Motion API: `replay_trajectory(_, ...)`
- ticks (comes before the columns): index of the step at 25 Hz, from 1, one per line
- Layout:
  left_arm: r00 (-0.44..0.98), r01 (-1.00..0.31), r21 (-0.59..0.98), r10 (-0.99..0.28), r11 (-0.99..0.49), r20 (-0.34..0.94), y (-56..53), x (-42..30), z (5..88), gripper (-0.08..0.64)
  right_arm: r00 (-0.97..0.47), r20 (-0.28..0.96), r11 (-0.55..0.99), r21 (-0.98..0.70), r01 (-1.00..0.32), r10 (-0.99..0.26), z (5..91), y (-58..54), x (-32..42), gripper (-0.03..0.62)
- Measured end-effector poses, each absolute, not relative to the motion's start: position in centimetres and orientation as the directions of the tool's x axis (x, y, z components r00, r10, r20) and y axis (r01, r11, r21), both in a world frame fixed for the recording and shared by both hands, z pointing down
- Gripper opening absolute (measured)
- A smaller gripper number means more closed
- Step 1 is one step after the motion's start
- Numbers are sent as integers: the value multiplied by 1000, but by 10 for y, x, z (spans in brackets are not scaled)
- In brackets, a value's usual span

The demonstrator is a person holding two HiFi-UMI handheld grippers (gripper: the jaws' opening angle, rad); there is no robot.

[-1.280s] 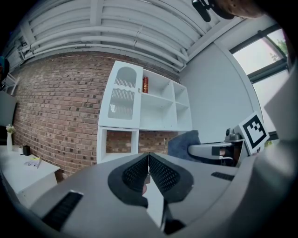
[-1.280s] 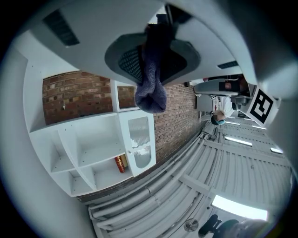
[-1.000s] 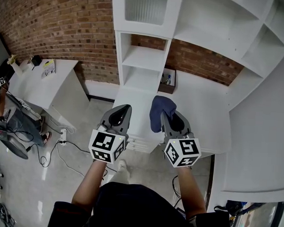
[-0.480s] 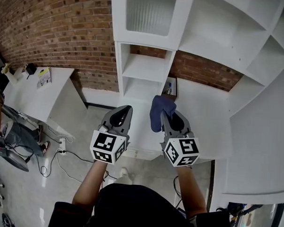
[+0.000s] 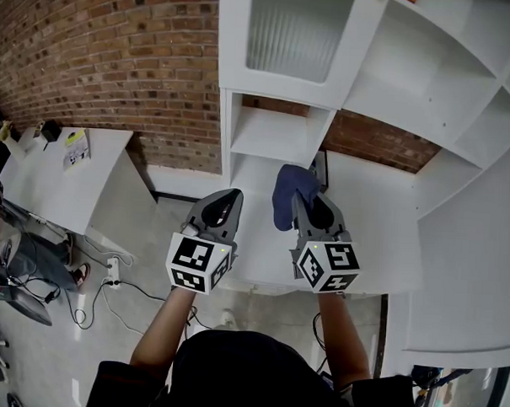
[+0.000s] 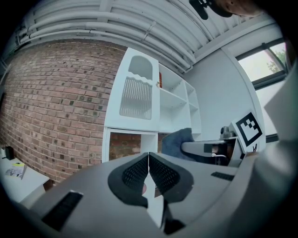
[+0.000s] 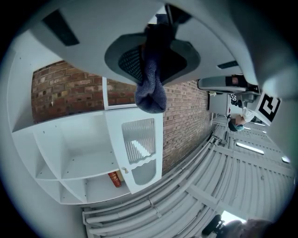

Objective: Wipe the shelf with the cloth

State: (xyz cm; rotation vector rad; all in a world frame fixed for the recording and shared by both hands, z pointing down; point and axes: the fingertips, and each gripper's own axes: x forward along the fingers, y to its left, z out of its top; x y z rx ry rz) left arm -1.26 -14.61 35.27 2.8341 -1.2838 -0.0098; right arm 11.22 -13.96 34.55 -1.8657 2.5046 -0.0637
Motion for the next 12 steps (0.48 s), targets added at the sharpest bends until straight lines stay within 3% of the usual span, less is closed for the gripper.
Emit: replay_trajectory(12,693,-721,39,-721,-692,12,-176,-32,360,17,-229,29,228,-32,-973,-973,353,-168,99,89)
